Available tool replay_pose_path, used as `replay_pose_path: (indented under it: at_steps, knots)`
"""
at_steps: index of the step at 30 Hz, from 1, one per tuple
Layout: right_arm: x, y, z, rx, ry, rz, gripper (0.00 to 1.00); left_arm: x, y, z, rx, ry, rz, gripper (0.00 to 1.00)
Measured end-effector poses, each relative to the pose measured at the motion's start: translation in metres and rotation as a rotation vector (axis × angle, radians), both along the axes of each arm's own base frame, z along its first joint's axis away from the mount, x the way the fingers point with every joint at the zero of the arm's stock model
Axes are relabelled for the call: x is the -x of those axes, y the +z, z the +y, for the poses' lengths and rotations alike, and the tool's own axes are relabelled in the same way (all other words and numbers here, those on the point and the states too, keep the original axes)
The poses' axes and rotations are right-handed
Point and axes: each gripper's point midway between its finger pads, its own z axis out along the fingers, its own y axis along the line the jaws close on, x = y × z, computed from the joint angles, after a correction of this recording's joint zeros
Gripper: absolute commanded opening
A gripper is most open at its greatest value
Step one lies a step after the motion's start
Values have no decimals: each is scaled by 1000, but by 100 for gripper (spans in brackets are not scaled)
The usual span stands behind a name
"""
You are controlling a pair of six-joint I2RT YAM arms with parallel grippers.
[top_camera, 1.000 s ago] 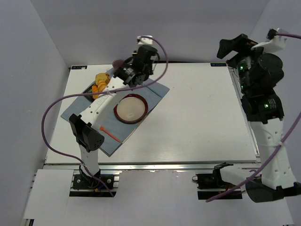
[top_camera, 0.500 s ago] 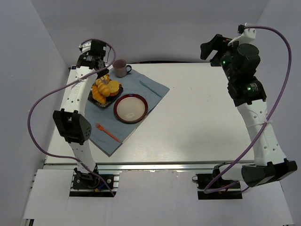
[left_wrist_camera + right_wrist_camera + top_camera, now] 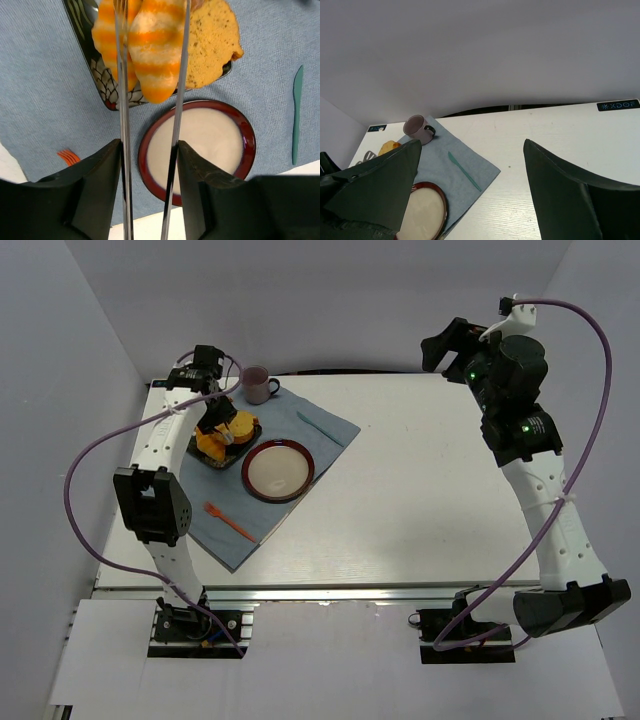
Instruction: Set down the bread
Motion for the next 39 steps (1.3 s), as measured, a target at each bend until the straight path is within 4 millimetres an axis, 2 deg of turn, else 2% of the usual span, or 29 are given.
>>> replay_pose_path:
  at_steps: [6, 19, 27, 30, 31, 33, 34, 37, 39]
  knots:
    - [0, 0, 2, -4, 9, 0, 89, 7, -14, -3, 24, 2, 22, 64]
    - [0, -8, 7, -22, 32, 23, 89, 10, -3, -6, 49, -2, -13, 63]
    - [0, -8, 8, -25, 37, 25, 89, 16, -13, -8, 59, -9, 13, 63]
    - [0, -9, 8, -25, 39, 25, 89, 18, -16, -10, 66, -10, 23, 50]
    - [0, -9, 8, -25, 39, 26, 89, 18, -16, -10, 68, -9, 23, 41]
    - [0, -9, 8, -25, 39, 26, 89, 19, -16, -10, 68, -7, 24, 34]
    - [0, -9, 8, -26, 39, 26, 89, 20, -16, -9, 67, -7, 27, 26]
    - [0, -12, 9, -27, 39, 32, 89, 21, -7, -7, 59, -3, 28, 19]
    - [-1, -15, 9, -26, 43, 38, 89, 20, 6, -6, 50, 1, 10, 16]
